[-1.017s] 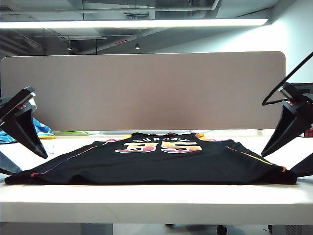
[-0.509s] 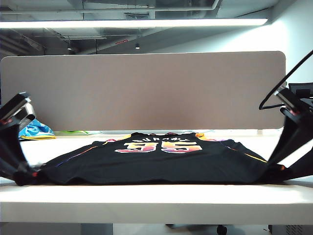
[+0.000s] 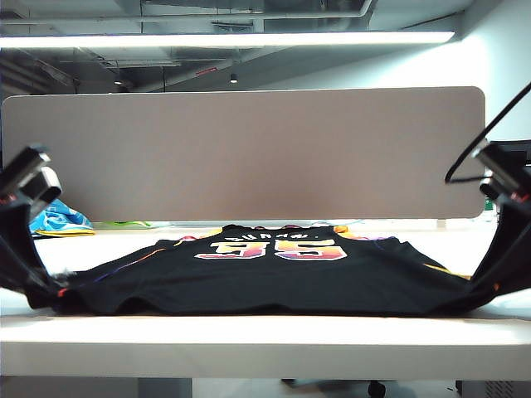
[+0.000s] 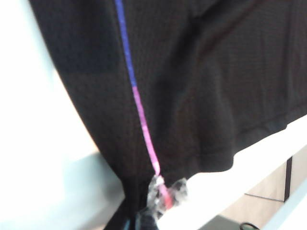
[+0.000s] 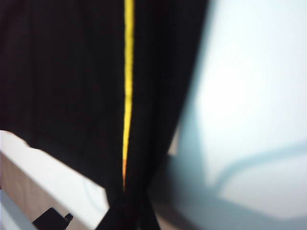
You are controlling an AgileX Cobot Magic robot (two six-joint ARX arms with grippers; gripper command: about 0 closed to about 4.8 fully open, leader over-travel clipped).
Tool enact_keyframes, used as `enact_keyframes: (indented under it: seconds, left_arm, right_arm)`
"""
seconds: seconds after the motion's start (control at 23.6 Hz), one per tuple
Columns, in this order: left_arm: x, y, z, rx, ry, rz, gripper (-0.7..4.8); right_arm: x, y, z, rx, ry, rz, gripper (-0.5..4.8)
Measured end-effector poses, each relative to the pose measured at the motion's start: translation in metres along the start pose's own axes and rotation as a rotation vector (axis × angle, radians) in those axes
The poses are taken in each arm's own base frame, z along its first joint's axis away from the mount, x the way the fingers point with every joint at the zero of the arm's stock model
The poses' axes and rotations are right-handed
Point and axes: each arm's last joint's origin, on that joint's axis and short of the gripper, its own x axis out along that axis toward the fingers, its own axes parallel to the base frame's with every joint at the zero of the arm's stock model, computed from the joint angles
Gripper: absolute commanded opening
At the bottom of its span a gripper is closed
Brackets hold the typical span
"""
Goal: Fold the bottom side of the basketball jersey horizontally towards the center, about one-third of the way, and then fold the bottom of the basketball jersey up towards the top, creating a neat rectangle.
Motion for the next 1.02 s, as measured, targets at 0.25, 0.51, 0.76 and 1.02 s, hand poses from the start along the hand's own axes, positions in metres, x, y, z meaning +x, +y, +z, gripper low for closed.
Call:
enact_keyframes:
  seconds: [0.25,0.51,0.76,1.02]
  left_arm:
    - [-0.027,-0.022,-0.014,0.023,-0.018,0.071,-0.06]
    - [-0.06,-0.057,-0.042,0.069,-0.047,0.071,-0.06]
    - [-0.085,-0.099,-0.092,0.164,-0.052,0.079,-0.06]
    - [-0.108,-0.107,-0.128,0.156,-0.175,0.145,-0.06]
  right_arm:
    - [-0.03,0.021,-0.014,-0.028,-0.025,0.01,-0.09]
    - [-0.064,0.048,-0.044,-0.074,-0.024,0.063,-0.09]
    - [-0.098,0.073,-0.096,-0.127,-0.034,0.094,-0.09]
    - [-0.125,0.078,-0.131,-0.109,-0.153,0.12,-0.09]
